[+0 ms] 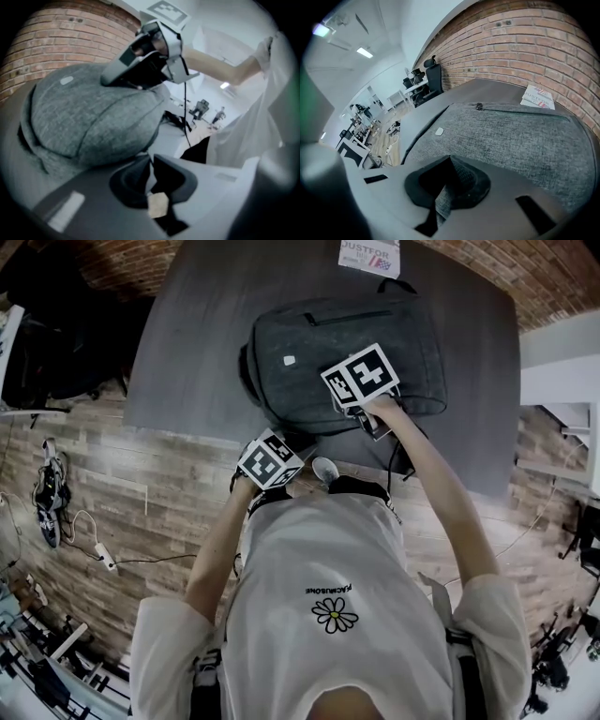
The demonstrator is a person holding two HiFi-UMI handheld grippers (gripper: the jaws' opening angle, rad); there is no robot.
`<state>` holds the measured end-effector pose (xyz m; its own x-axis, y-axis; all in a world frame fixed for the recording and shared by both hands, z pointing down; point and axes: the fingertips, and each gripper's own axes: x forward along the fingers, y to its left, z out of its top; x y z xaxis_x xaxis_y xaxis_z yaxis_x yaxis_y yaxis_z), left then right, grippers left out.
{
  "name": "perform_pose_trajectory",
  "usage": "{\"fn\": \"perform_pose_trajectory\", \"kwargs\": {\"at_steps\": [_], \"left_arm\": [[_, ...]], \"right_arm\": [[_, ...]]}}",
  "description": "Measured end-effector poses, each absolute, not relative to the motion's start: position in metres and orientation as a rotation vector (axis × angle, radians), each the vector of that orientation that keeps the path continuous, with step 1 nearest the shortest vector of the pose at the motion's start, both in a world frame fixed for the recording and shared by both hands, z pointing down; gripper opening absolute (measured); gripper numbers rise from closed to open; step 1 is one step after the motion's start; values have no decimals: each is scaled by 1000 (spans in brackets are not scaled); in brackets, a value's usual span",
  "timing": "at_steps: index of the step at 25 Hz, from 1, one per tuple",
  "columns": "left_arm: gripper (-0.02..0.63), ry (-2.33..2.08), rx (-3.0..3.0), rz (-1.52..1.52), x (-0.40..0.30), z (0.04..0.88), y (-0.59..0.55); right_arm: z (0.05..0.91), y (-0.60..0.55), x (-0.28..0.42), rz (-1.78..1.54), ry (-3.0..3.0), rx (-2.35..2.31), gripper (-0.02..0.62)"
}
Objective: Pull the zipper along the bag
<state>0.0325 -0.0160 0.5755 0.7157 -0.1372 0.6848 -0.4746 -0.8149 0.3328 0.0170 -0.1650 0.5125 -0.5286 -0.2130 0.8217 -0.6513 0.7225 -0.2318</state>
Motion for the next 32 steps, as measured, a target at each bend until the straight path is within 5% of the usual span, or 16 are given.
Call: {"fn": "perform_pose_trajectory", "kwargs": {"at_steps": [10, 19, 23, 32], "left_arm": [[6, -882, 2320, 841, 5, 586, -53], [5, -1148, 2264, 959, -103, 572, -136], [5, -1092, 2349, 1145, -102, 570, -140], [6, -1114, 2341, 1067, -91, 566, -125]], "right_arm": [[502, -171, 6, 660, -2149, 697, 0], [462, -184, 29, 569, -2222, 884, 2], [475, -188, 38, 578, -2156, 910, 2], [493, -193, 43, 831, -2128, 849, 0]]}}
